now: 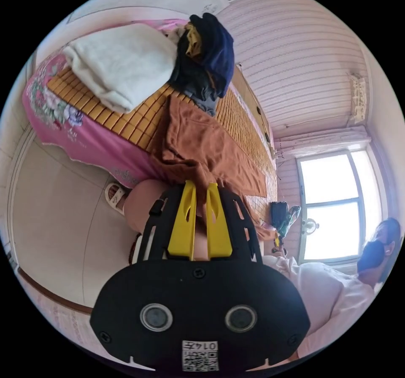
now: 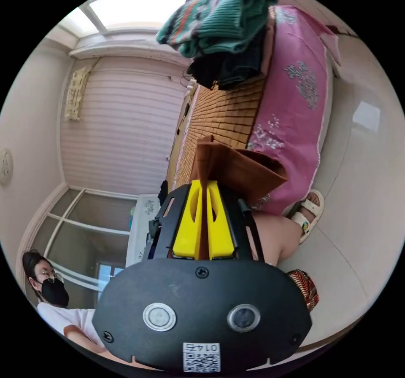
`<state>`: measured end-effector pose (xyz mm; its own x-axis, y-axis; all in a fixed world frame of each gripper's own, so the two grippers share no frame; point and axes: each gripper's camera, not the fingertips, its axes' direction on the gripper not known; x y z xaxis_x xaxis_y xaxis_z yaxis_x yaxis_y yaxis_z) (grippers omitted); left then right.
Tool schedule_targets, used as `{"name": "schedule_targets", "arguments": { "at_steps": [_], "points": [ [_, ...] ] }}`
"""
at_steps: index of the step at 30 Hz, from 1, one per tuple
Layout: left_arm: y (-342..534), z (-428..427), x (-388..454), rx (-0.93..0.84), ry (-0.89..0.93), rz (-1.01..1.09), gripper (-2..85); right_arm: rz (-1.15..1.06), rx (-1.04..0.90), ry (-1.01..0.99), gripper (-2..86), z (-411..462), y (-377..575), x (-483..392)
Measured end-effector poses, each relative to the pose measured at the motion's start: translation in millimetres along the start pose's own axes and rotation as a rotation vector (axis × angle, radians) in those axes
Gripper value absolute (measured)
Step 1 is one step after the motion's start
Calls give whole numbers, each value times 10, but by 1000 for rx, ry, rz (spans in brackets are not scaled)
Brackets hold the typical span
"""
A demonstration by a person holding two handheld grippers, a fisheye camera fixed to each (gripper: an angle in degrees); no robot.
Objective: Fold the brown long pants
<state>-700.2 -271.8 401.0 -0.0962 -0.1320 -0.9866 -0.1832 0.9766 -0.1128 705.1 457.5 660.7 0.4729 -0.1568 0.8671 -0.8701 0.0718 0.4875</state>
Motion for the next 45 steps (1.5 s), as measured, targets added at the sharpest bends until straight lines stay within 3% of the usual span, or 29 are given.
{"name": "schedule_targets", "arguments": {
  "at_steps": [2, 5, 9, 11, 14, 19, 33, 39, 45],
  "points": [
    [-161, -171, 179, 48, 19, 45, 37, -188, 0, -120, 10, -70, -142, -411],
    [-165, -518, 210, 118, 45, 87, 38, -254, 50, -180, 7, -367, -110, -540],
    [84, -582, -235, 98, 83, 14, 39, -136, -84, 119, 7, -368, 53, -171],
    [252, -364, -670, 25, 27, -112, 40, 25, -172, 266, 7, -228, 199, 222],
    [412, -118, -1031, -37, -45, -194, 40, 169, -122, 240, 8, -248, 382, 507],
    [486, -79, -1111, -7, -29, -169, 40, 213, -52, 136, 8, -342, 495, 536],
    [594, -259, -868, 132, 94, 4, 37, -261, -20, 69, 7, -282, 136, -1126],
    [321, -31, -754, 182, 135, 48, 37, -427, -128, 179, 12, 498, -386, -1950],
    [-750, 685, -449, 208, 84, 70, 57, -443, -186, 303, 48, 2120, -1146, -2749]
  ]
}}
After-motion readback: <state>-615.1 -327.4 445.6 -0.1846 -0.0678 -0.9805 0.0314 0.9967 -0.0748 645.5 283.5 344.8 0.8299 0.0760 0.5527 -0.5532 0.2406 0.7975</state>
